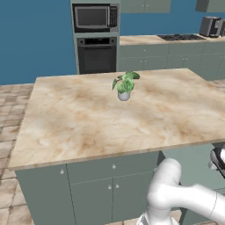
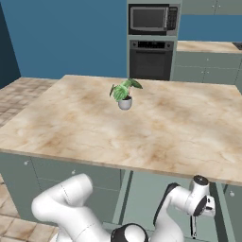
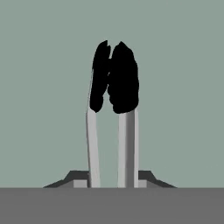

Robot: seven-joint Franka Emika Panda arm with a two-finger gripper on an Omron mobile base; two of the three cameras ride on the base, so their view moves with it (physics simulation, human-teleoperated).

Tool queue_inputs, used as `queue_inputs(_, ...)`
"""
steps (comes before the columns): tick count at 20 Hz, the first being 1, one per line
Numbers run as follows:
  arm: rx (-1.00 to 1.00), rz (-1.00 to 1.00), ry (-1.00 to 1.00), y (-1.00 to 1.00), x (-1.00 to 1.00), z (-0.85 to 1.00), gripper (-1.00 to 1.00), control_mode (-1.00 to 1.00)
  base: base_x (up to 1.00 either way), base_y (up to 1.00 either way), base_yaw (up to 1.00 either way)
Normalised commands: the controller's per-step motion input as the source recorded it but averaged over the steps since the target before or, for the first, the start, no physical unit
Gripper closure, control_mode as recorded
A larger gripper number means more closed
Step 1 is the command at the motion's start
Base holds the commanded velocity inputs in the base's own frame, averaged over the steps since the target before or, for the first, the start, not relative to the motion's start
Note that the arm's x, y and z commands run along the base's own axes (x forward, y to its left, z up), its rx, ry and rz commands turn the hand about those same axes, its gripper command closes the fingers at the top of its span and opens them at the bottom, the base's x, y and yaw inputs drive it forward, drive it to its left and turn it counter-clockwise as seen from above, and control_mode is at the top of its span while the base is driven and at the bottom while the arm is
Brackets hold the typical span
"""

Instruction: Take the tongs from the drawer on the right and place them on the dining counter next to the tray containing the kebab skewer.

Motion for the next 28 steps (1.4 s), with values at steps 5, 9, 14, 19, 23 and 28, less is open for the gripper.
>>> queue_inputs(5, 0.00, 0.00, -0.01, 0.00, -0.01, 0.33, 1.00, -1.00, 0.00, 0.00, 0.00)
queue_inputs(9, 0.00, 0.00, 0.00, -0.04, -0.28, 0.65, 1.00, -1.00, 0.00, 0.00, 0.00)
queue_inputs(14, 0.00, 0.00, 0.00, -0.06, -0.51, 0.70, 1.00, -1.00, 0.00, 0.00, 0.00)
queue_inputs(19, 0.00, 0.00, -0.01, -0.01, -0.89, 0.65, 1.00, -1.00, 0.00, 0.00, 0.00)
queue_inputs(23, 0.00, 0.00, -0.09, 0.12, -0.58, 0.75, 1.00, -1.00, 0.00, 0.00, 0.00)
queue_inputs(28, -0.02, 0.00, -0.03, 0.29, -0.10, 0.89, 1.00, -1.00, 0.00, 0.00, 0.00)
